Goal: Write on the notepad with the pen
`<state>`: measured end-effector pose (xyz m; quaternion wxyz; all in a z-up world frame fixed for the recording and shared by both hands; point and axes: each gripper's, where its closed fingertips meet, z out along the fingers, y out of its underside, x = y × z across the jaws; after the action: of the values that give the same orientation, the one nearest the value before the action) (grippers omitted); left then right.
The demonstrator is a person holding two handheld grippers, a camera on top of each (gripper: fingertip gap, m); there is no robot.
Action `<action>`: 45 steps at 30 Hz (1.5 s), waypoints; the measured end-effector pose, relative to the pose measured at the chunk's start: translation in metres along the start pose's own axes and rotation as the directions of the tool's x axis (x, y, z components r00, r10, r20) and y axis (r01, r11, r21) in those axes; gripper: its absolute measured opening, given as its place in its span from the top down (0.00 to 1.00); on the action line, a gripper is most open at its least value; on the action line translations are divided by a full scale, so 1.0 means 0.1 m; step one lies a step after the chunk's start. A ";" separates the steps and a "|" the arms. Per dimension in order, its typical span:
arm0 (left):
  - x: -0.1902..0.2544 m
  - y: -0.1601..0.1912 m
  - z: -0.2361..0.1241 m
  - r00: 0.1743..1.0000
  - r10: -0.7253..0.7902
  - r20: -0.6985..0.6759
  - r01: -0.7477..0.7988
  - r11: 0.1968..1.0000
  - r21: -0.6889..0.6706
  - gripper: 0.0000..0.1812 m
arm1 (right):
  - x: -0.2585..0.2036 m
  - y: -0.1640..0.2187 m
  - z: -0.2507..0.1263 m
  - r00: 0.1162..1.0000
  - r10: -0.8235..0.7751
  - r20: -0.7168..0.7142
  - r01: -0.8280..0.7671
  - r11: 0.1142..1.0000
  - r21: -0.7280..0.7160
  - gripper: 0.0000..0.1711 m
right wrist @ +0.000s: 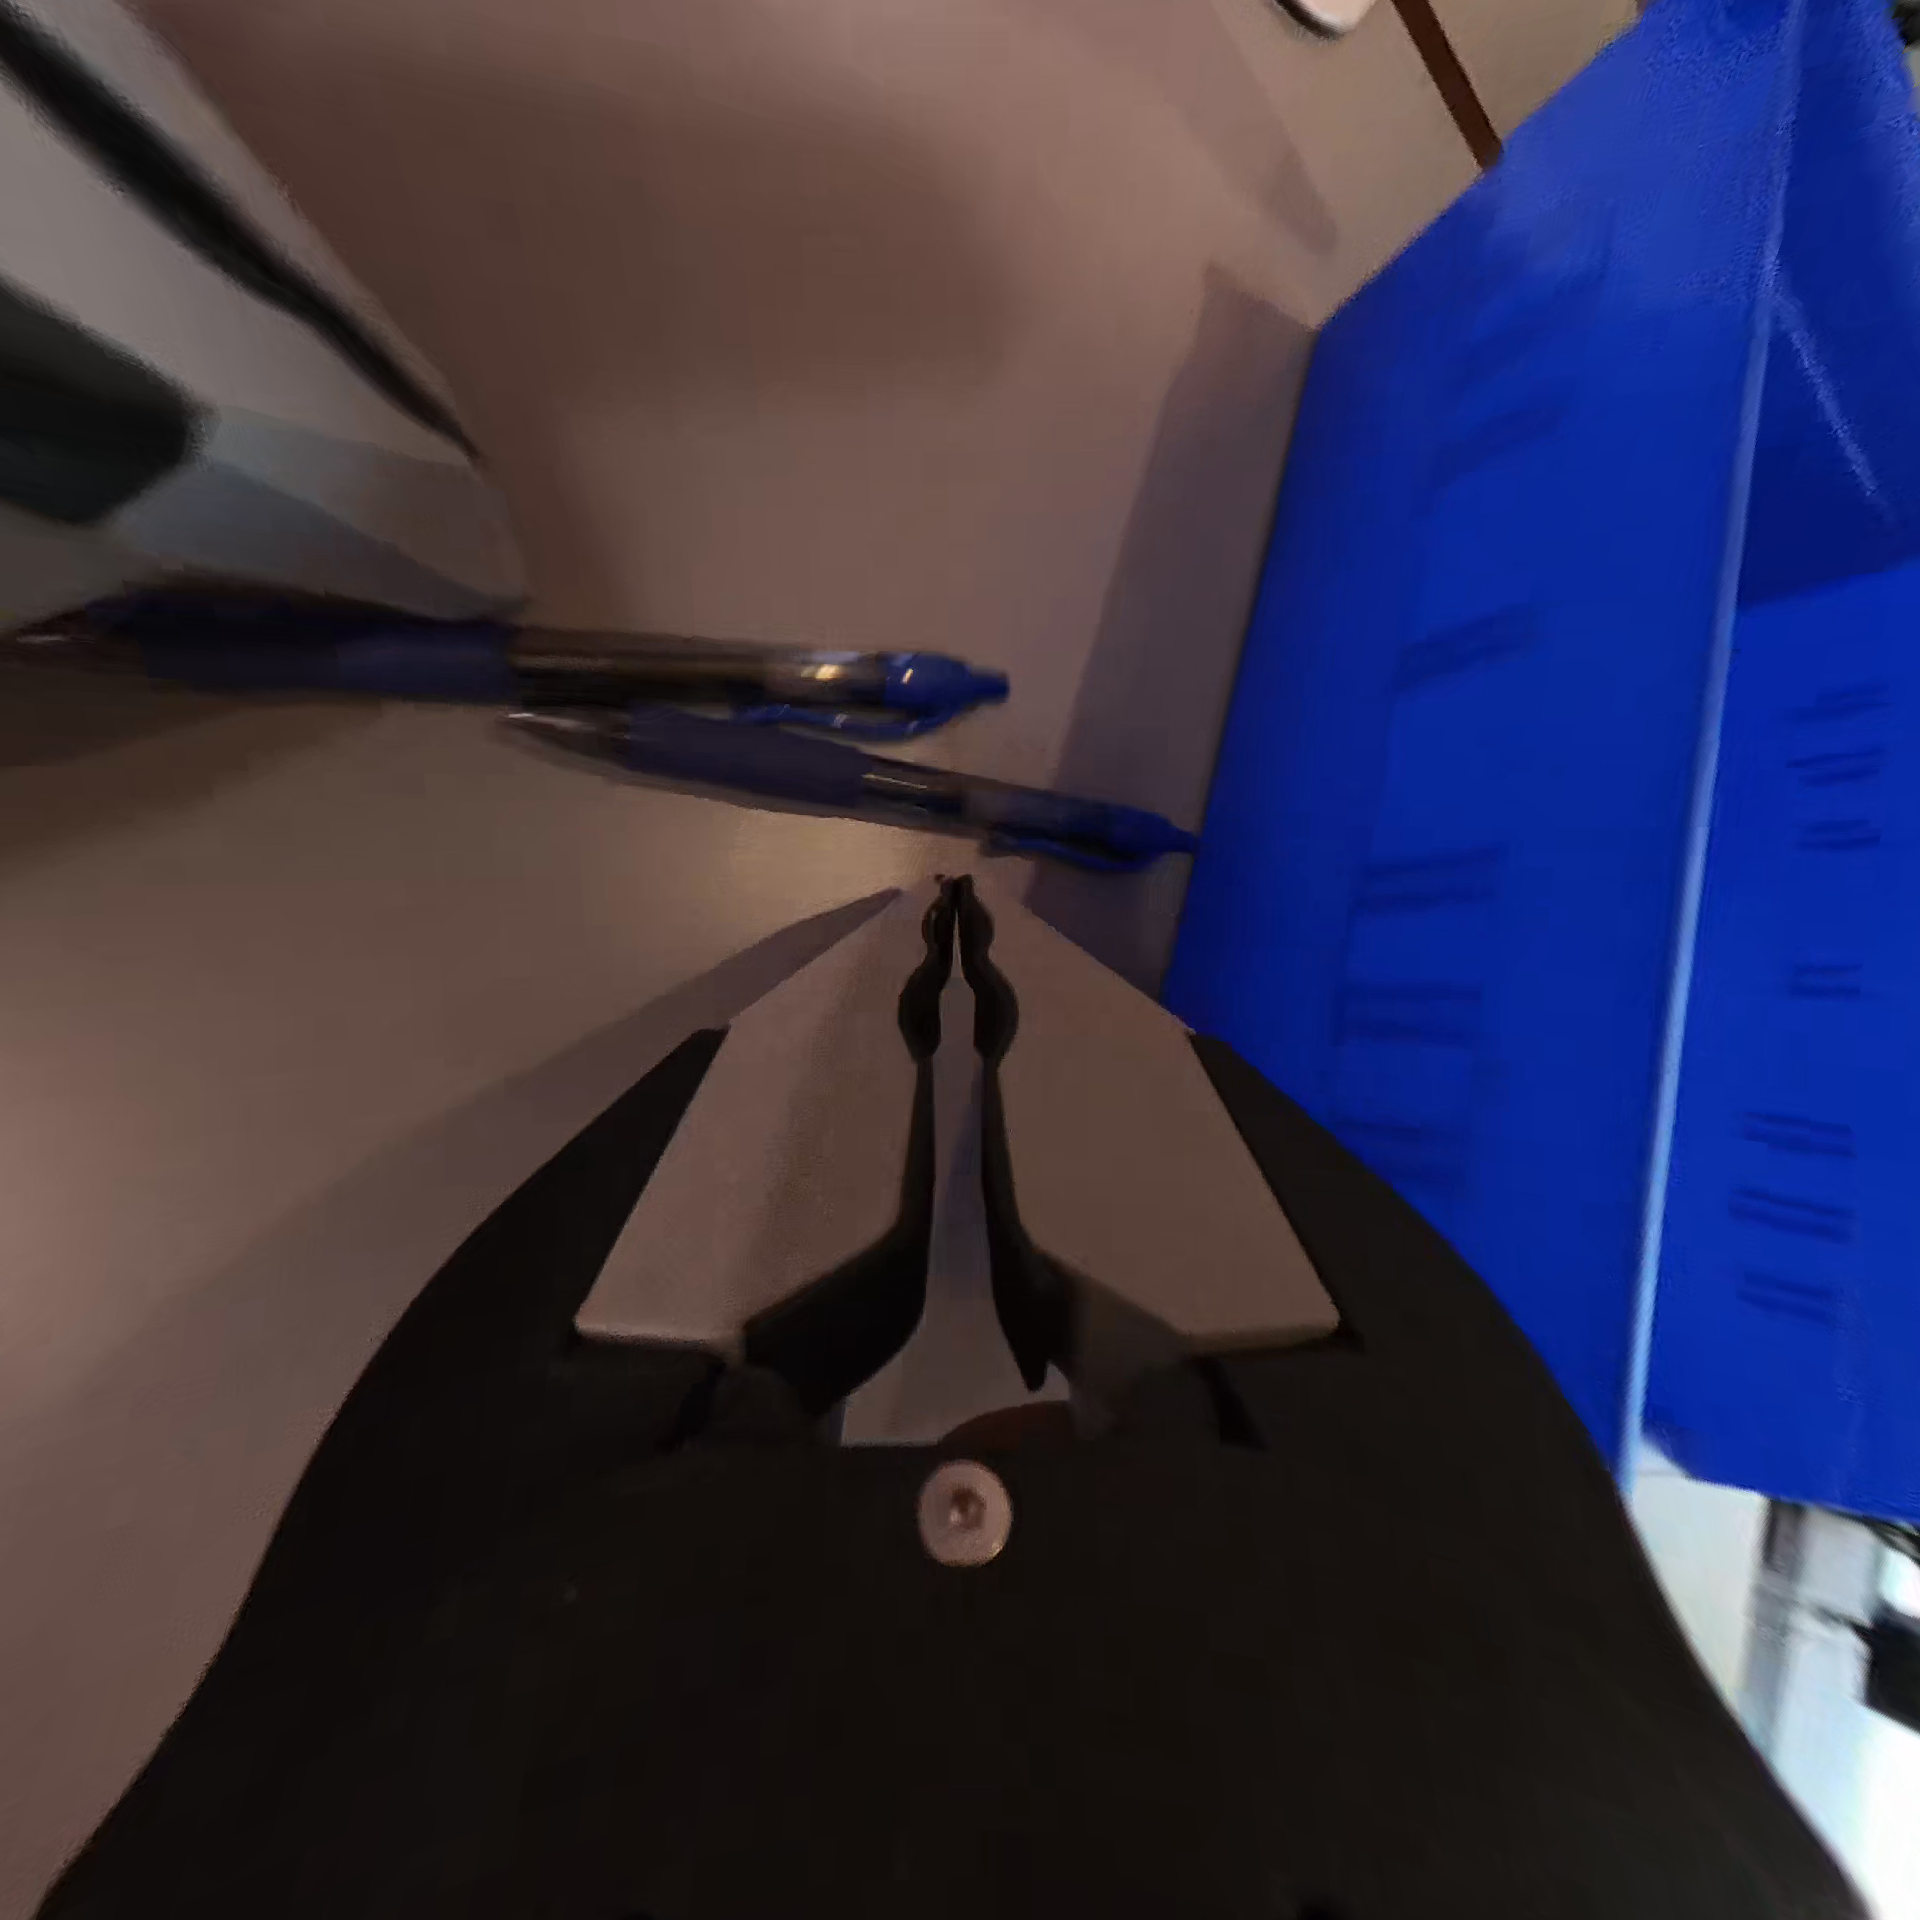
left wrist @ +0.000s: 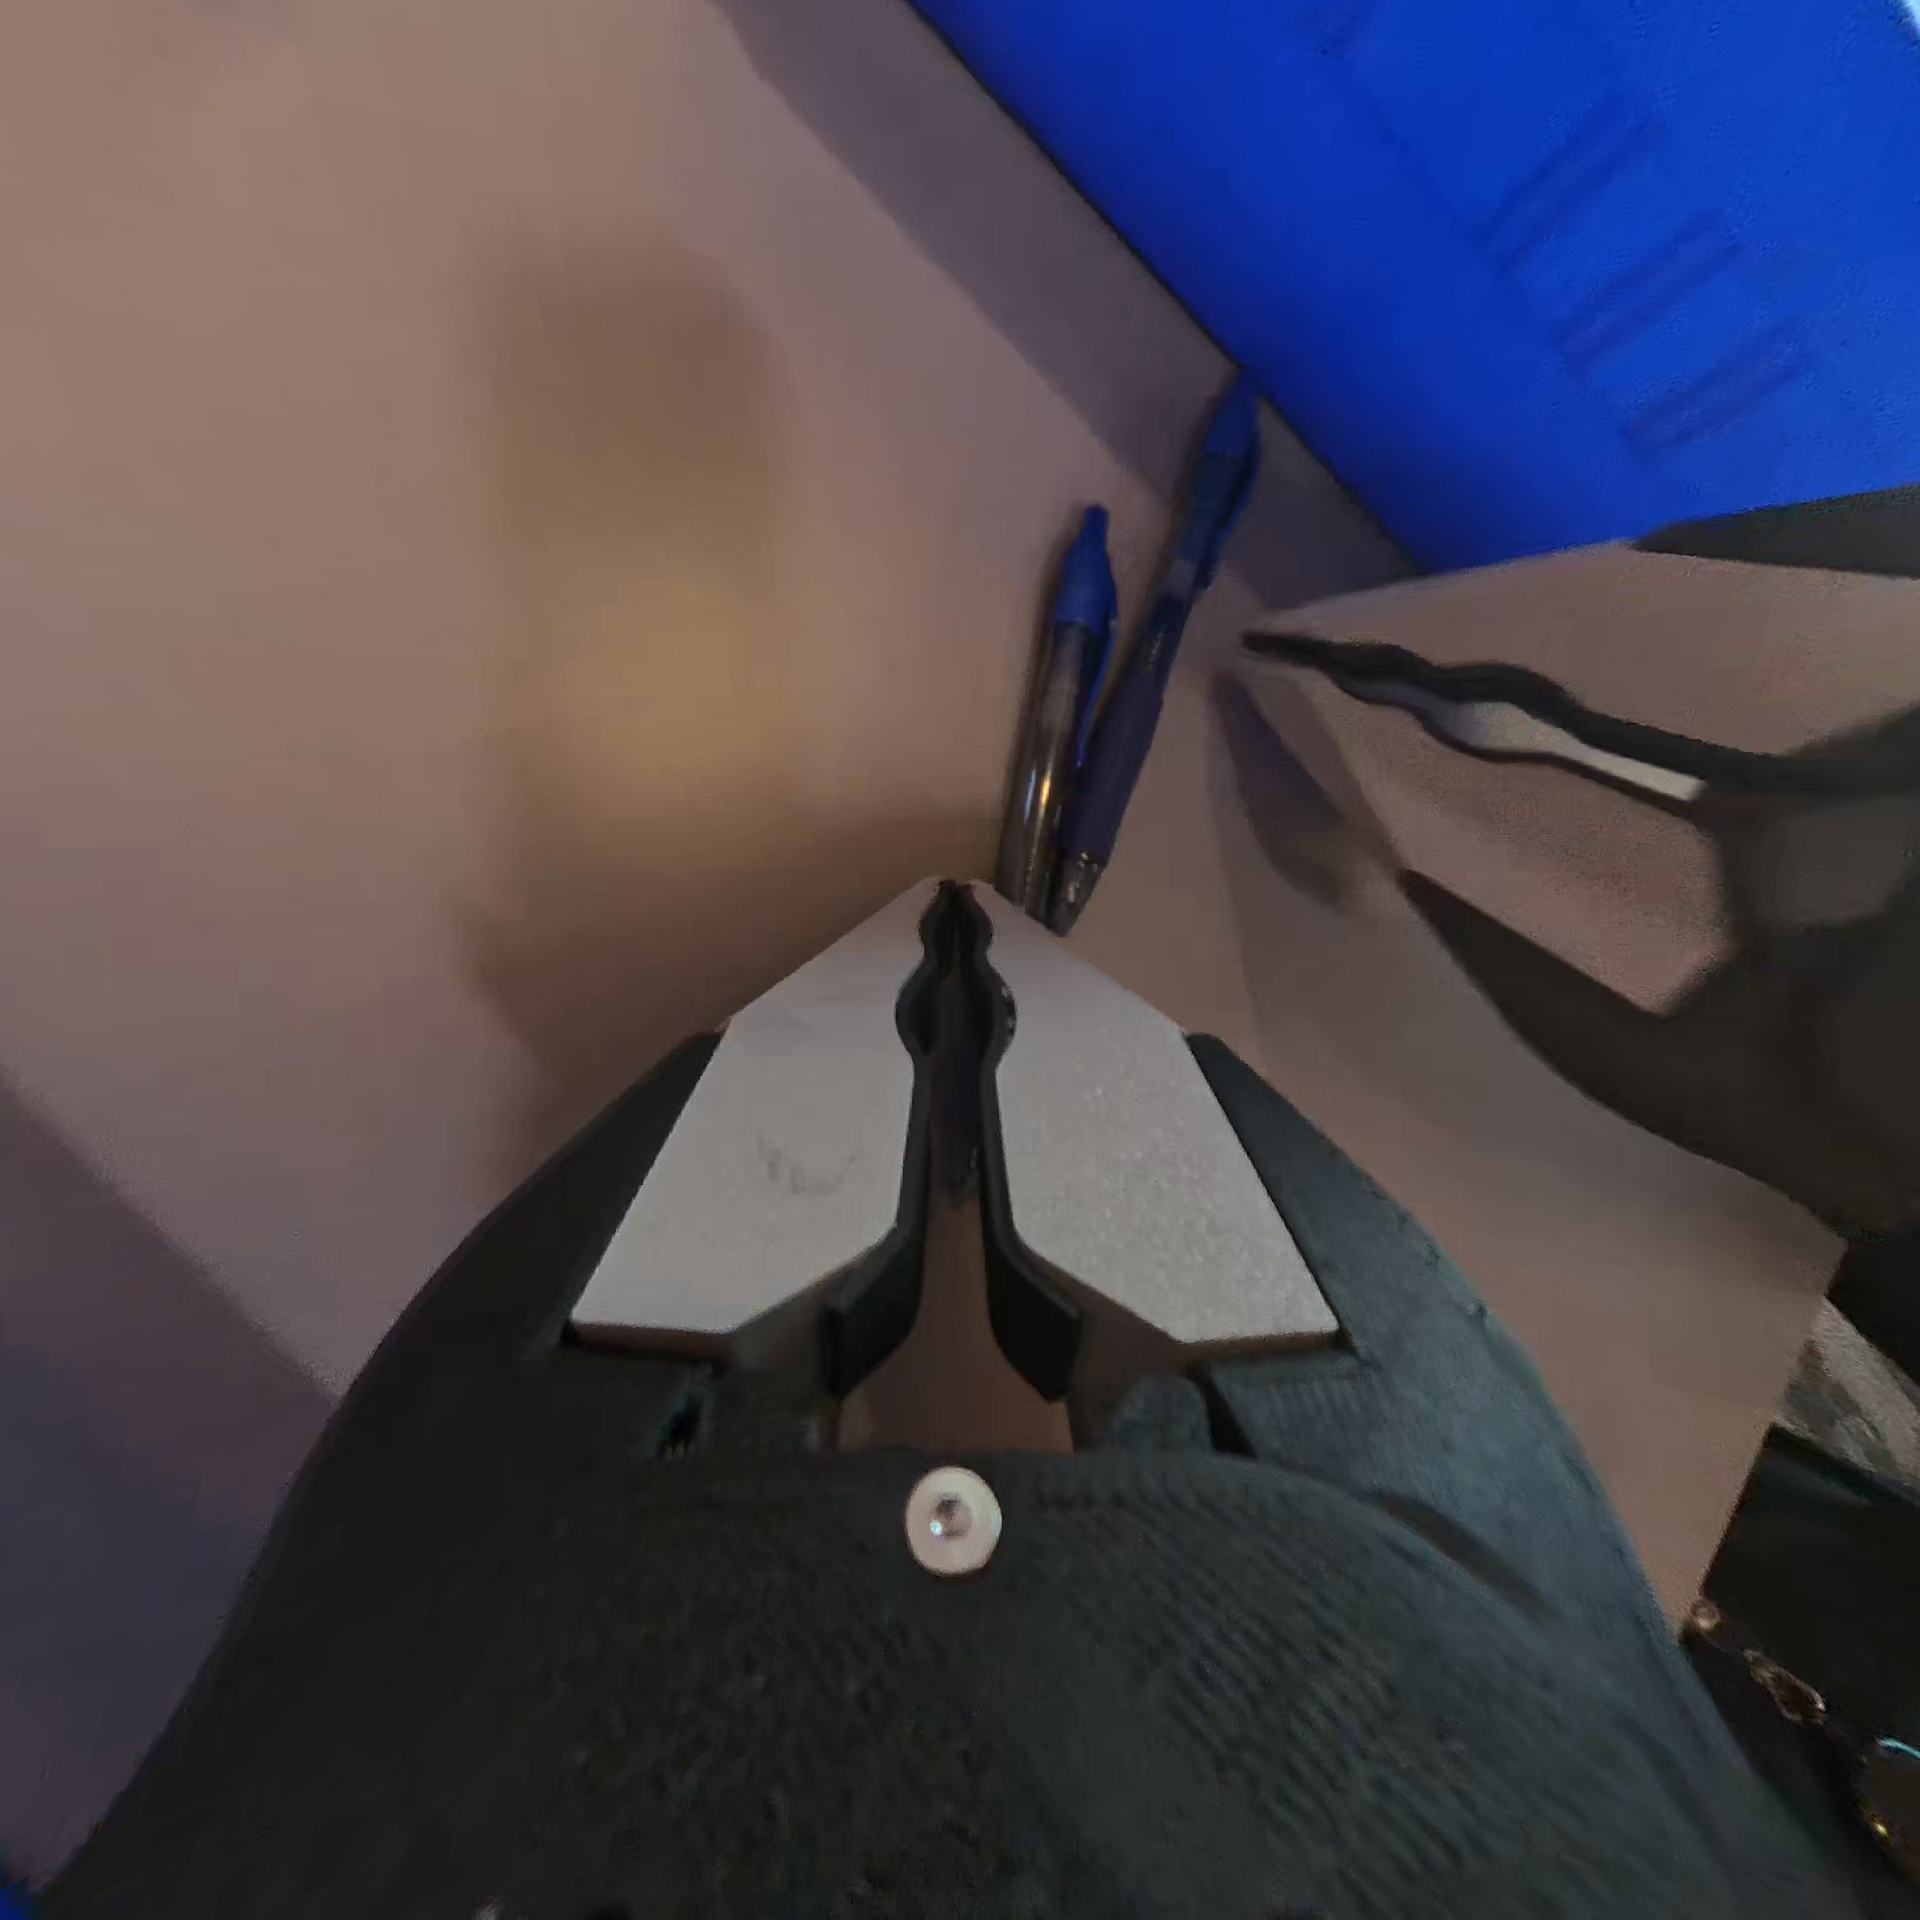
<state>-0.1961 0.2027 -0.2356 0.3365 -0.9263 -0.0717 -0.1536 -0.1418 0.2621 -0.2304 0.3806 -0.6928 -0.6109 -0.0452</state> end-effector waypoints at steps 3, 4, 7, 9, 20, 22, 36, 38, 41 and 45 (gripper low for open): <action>0.10 -0.05 0.09 0.999 -0.022 -0.050 0.024 0.999 0.028 1.00 | 0.14 -0.03 0.19 0.993 -0.016 -0.116 0.012 0.999 -0.032 1.00; 0.13 -0.06 0.11 0.998 -0.028 -0.059 0.029 0.999 0.031 1.00 | 0.16 -0.07 0.23 0.990 -0.021 -0.140 0.018 1.000 -0.022 1.00; 0.16 -0.08 0.13 0.999 -0.006 -0.045 0.007 0.999 0.034 1.00 | 0.16 -0.22 0.33 0.982 -0.020 -0.185 0.030 0.998 0.049 1.00; 0.16 -0.08 0.14 1.000 0.007 -0.029 -0.006 0.999 0.039 1.00 | 0.07 -0.32 0.33 0.992 0.040 -0.118 -0.029 0.995 0.094 1.00; -0.05 -0.21 0.15 0.999 -0.042 0.015 0.040 0.993 0.115 1.00 | 0.19 -0.65 0.27 0.949 0.271 0.165 -0.302 0.930 0.210 1.00; -0.10 -0.21 0.12 0.999 -0.033 0.042 0.028 0.992 0.123 1.00 | 0.13 -0.67 0.03 0.942 0.221 0.252 -0.287 0.920 0.266 1.00; -0.19 -0.24 0.10 0.997 -0.057 0.042 0.051 0.988 0.144 1.00 | -0.69 0.42 -0.73 0.798 -0.343 0.495 0.225 0.932 0.283 1.00; -0.18 -0.25 0.11 0.998 -0.051 0.044 0.045 0.989 0.144 1.00 | -0.66 0.36 -0.63 0.830 -0.340 0.443 0.227 0.930 0.289 1.00; -0.18 -0.24 0.11 0.998 -0.042 0.052 0.034 0.989 0.143 1.00 | -0.66 0.19 -0.52 0.849 -0.328 0.415 0.214 0.931 0.296 1.00; -0.18 -0.25 0.11 0.998 -0.055 0.029 0.050 0.988 0.145 1.00 | -0.55 -0.06 -0.28 0.900 -0.313 0.305 0.223 0.929 0.297 1.00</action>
<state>-0.2162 0.2285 -0.2351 0.3972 -0.8997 -0.1127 -0.1413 -0.1493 0.2011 -0.2369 0.3428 -0.5437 -0.7590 0.1039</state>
